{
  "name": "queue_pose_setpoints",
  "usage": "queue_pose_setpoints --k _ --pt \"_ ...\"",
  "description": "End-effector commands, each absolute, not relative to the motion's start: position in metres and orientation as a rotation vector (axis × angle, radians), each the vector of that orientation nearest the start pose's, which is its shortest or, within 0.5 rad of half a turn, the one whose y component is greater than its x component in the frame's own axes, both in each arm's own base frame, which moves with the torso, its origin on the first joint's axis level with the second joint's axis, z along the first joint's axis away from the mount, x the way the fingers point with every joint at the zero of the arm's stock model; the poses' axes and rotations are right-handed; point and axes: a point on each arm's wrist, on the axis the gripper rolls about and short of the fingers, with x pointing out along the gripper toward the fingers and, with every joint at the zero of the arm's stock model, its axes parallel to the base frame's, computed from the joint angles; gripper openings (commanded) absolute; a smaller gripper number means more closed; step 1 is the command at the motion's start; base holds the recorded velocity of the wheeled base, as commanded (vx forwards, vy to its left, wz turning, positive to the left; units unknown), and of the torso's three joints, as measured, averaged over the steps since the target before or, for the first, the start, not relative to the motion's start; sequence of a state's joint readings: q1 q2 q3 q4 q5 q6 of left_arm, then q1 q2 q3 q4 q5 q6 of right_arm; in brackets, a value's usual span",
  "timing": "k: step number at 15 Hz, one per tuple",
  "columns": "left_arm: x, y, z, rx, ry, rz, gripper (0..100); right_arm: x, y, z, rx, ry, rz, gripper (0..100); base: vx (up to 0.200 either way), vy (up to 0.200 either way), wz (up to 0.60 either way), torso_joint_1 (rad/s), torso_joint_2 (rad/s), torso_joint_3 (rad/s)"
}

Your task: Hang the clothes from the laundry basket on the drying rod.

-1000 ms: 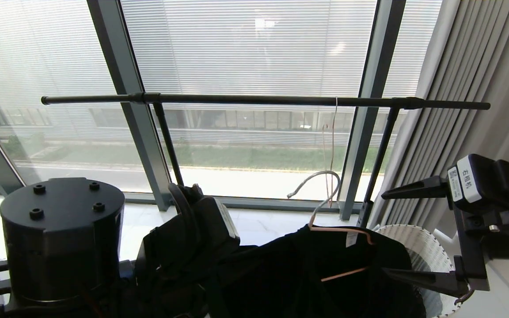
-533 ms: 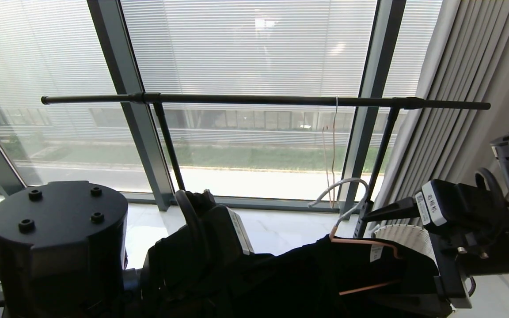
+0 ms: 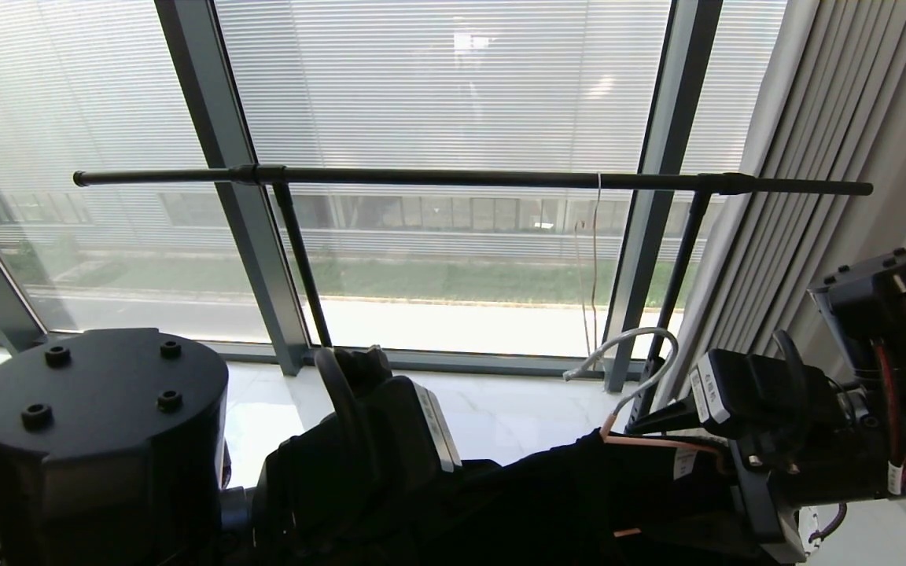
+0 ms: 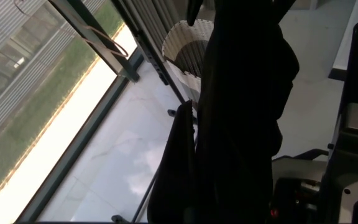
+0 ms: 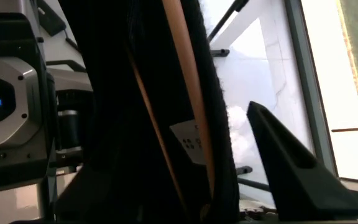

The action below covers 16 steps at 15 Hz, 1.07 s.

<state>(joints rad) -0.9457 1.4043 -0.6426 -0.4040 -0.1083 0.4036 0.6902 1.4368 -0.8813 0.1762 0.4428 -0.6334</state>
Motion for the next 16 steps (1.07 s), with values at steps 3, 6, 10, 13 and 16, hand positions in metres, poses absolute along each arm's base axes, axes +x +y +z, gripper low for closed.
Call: queue_pose_setpoints --k 3,6,10,13,16 --pt "0.128 -0.184 0.194 0.514 0.125 -1.108 0 0.167 0.149 0.201 -0.631 0.388 1.28 0 0.0 0.0 0.0 0.0 0.0 0.0" --pt "0.126 -0.184 0.195 0.514 0.121 -1.117 0 0.167 0.149 0.204 -0.631 0.346 1.273 0 0.0 0.0 0.0 0.0 0.0 0.0" --pt "0.122 -0.185 0.193 0.508 0.131 -1.119 100 0.168 0.147 0.201 -0.679 0.202 1.249 0 0.0 0.0 0.0 0.0 0.0 0.0" --pt "0.119 -0.175 0.189 0.518 0.149 -1.058 100 0.177 0.135 0.201 -0.748 0.112 1.223 0 0.0 0.0 0.0 0.0 0.0 0.0" --pt "0.118 -0.15 0.181 0.514 0.174 -0.99 100 0.181 0.12 0.207 -0.762 0.075 1.189 0 0.0 0.0 0.0 0.0 0.0 0.0"
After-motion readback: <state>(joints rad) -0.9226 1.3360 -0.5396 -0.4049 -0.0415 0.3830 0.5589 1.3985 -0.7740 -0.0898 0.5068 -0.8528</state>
